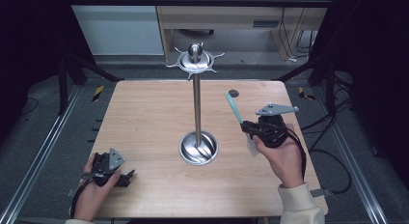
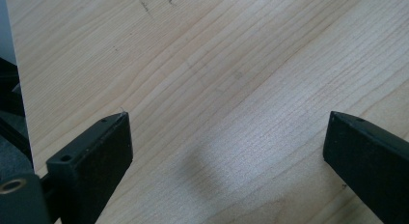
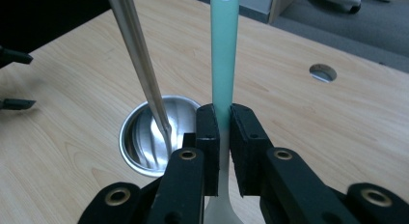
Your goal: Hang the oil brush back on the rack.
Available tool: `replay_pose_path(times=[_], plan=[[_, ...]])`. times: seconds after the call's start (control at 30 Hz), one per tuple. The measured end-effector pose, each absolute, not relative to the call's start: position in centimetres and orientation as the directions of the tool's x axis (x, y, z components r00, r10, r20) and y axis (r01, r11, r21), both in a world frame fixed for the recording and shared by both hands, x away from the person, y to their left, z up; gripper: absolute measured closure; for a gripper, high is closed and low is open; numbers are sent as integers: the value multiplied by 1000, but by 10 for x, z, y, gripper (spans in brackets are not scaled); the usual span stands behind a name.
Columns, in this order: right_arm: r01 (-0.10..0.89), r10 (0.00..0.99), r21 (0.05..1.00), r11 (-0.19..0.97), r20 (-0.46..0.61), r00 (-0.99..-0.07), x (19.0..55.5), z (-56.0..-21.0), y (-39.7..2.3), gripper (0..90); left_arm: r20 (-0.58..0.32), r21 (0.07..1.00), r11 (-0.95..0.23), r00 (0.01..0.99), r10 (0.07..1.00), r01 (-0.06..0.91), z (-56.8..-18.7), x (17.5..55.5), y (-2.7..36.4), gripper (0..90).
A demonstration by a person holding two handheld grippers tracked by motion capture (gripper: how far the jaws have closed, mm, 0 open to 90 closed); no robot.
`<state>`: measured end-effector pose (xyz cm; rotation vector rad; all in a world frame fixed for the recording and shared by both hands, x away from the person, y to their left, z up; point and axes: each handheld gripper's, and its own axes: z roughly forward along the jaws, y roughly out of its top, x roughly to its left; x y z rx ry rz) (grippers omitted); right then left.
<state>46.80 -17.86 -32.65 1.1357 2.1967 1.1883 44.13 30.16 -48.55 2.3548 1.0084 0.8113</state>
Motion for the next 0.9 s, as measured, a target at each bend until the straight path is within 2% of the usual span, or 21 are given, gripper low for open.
replay_pose_path(times=[0.53,0.9], plan=[[348,779,889,299,-17,-627,448,-299,-168,826,337,599,-631,560,757,492,-485,441,302,31],[309,772,906,291,-31,-635,439,-289,-166,826,334,601,-629,560,758,493,-485,441,302,31]])
